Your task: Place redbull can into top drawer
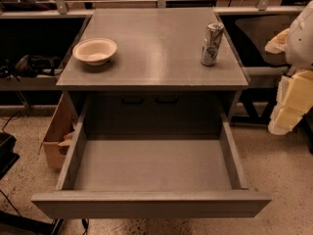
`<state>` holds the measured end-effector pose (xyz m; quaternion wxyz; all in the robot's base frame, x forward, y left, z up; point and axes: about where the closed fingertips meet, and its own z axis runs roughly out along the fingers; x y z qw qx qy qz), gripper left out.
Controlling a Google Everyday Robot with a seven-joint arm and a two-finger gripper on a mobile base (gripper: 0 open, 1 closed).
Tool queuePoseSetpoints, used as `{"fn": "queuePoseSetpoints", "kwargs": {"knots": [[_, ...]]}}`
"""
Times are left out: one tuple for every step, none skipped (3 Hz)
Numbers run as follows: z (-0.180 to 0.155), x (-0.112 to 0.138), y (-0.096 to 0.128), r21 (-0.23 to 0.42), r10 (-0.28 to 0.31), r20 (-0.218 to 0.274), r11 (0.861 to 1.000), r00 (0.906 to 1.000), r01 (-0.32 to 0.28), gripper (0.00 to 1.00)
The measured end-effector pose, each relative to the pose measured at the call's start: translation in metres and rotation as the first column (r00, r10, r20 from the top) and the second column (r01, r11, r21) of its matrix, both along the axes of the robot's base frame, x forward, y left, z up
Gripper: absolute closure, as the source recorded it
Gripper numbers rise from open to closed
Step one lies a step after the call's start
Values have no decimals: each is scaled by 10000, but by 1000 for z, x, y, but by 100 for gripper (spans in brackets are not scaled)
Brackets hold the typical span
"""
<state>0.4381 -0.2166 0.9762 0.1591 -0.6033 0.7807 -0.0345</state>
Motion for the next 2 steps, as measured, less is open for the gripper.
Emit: {"fn": "queuePoseSetpoints", "kwargs": {"knots": [[0,0,0,0,0,0,10000,10000,0,0],[-3,10,0,687,-120,315,9976,9994,98,0]]}}
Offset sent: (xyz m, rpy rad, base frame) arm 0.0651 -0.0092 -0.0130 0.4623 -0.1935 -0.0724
